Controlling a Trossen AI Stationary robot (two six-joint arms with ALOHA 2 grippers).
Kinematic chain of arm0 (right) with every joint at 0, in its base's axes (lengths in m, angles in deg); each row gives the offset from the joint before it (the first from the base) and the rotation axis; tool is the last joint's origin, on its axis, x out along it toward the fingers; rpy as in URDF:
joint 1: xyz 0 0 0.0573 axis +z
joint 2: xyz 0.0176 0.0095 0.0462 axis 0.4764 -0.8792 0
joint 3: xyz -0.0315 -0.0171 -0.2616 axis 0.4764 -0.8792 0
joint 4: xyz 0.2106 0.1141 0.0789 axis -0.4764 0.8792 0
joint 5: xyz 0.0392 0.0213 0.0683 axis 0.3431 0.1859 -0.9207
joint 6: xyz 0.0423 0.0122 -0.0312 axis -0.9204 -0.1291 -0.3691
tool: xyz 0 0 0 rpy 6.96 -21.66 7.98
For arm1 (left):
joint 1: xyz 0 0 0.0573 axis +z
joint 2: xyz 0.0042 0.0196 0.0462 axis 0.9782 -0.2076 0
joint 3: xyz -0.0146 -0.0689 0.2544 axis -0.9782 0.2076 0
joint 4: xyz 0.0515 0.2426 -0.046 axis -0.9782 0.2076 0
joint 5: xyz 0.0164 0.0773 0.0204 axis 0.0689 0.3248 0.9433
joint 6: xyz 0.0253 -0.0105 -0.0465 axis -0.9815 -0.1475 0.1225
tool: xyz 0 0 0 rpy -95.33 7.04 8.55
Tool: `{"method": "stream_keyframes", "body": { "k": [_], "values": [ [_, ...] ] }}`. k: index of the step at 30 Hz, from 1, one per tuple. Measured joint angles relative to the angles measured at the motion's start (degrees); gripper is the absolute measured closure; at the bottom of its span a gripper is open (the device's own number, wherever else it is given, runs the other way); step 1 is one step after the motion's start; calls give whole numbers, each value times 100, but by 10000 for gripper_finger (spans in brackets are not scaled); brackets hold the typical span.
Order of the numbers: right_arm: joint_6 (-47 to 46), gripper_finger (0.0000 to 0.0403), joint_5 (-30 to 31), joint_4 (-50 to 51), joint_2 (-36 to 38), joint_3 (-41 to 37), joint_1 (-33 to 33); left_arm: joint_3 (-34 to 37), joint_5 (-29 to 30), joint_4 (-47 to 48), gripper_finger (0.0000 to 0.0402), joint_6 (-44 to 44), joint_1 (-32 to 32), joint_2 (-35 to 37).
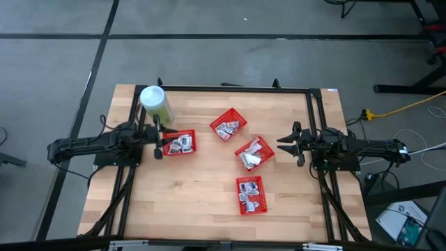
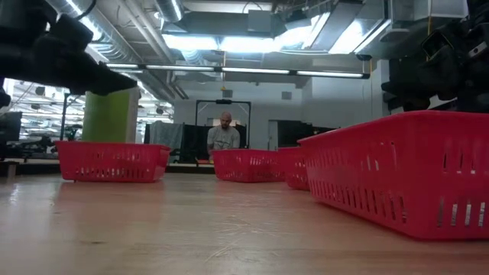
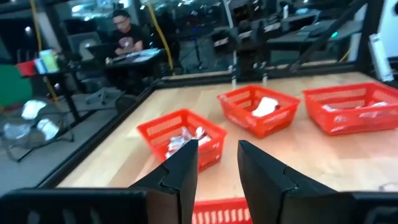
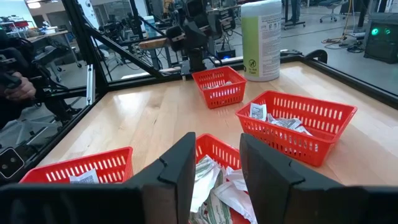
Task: Pick & Place First Aid Supplies
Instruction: Return to Home Position
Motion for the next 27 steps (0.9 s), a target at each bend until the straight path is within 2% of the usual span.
{"method": "stream_keyframes", "body": {
  "k": [14, 27],
  "values": [
    [-6, 276, -1, 0, 1, 0, -1, 0, 22, 7, 294, 186, 305, -1092],
    [-4, 276, -1, 0, 1, 0, 0, 0, 22, 7, 295, 240, 304, -1177]
  ]
}}
